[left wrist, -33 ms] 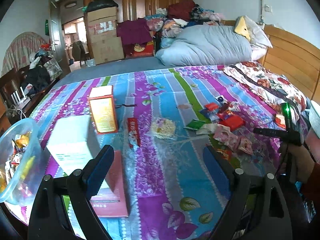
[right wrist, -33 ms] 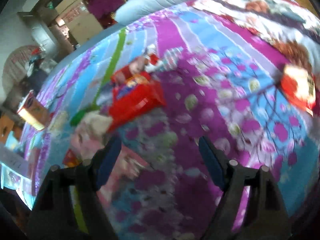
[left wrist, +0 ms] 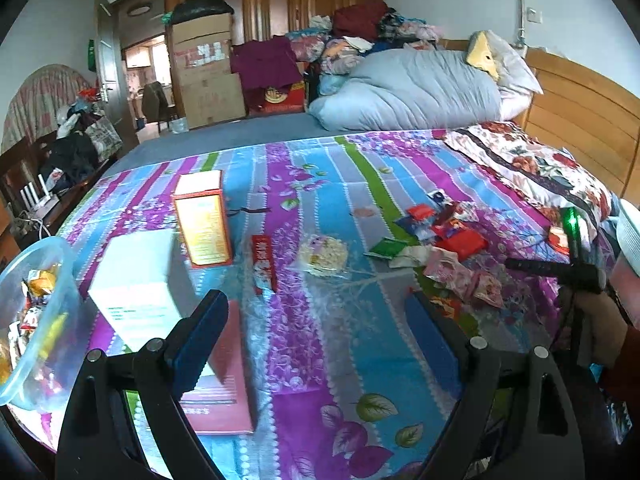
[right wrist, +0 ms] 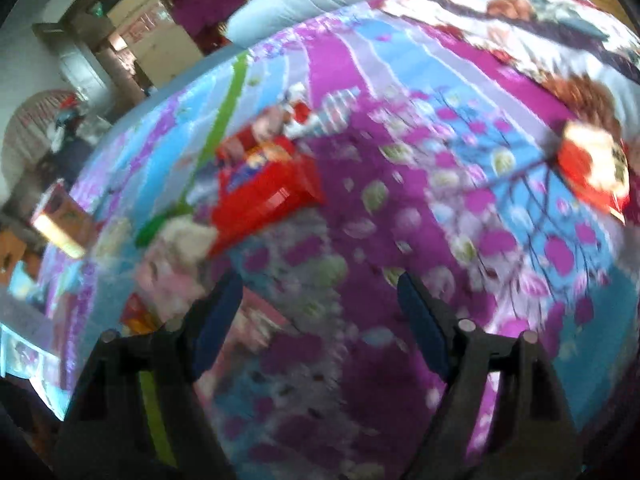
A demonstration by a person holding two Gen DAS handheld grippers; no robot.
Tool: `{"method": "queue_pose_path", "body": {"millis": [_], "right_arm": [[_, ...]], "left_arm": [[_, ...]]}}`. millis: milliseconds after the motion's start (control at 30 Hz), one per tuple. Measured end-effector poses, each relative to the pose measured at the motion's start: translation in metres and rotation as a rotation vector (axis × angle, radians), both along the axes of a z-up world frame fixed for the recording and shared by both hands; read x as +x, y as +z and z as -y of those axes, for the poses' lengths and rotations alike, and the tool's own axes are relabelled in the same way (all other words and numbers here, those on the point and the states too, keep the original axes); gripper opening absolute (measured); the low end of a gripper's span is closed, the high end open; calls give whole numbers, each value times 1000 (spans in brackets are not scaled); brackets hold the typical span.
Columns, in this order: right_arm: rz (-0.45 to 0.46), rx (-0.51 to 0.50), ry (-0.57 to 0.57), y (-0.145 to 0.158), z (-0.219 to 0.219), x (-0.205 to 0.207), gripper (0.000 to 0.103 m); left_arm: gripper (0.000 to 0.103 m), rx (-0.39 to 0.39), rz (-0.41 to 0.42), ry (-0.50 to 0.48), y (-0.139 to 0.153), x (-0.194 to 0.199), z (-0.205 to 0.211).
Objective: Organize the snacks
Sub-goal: 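Grasp the round rice cracker packet with the right gripper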
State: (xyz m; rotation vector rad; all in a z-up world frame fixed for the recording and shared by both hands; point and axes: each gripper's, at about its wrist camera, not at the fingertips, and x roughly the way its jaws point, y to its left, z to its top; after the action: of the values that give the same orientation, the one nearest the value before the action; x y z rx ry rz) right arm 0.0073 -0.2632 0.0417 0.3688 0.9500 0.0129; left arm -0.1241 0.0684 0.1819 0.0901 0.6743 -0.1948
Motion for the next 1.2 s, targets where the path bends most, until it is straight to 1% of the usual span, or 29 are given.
{"method": "queue_pose_path", "body": {"millis": [100, 233, 267, 333, 433, 633, 733, 833, 900, 933, 967, 1000, 1033, 1100, 1200], "right_arm": [[-5, -3, -5, -7, 0, -7, 81], [4, 15, -18, -8, 0, -10, 89], [1, 10, -18, -8, -3, -8, 89], [2, 5, -11, -9, -7, -5, 94], [-2, -19, -4, -10, -13, -3, 97], [-7, -57, -8, -9, -17, -2, 97], [9, -118, -45, -2, -18, -4, 97], [44, -227, -141, 10, -10, 0, 97], [76, -311, -245, 20, 6, 9, 97], [78, -339, -282, 22, 13, 12, 97], [77, -379, -346, 26, 25, 18, 97], [82, -403, -399, 29, 35, 21, 99], [90, -429, -462, 32, 47, 24, 103], [74, -457, -582, 33, 71, 29, 103], [7, -490, -709, 28, 102, 36, 103]], "left_arm": [[91, 0, -11, -21, -5, -1, 6], [91, -5, -16, -32, -8, -2, 9], [91, -6, -16, -31, -8, -2, 9], [91, -8, -17, -30, -8, -3, 9], [91, -11, -22, -24, -10, -3, 7], [91, -17, -40, -21, -15, 1, 6], [91, -16, -45, -28, -16, 4, 7], [91, -30, -39, -32, -15, 7, 5], [91, -33, -45, -36, -18, 9, 4], [91, -31, -52, -37, -20, 11, 4], [91, -30, -62, -40, -22, 14, 4], [91, -29, -67, -44, -23, 16, 5], [91, -27, -70, -49, -23, 17, 5], [91, -28, -71, -58, -23, 19, 6], [91, -32, -77, -64, -26, 22, 6]]}}
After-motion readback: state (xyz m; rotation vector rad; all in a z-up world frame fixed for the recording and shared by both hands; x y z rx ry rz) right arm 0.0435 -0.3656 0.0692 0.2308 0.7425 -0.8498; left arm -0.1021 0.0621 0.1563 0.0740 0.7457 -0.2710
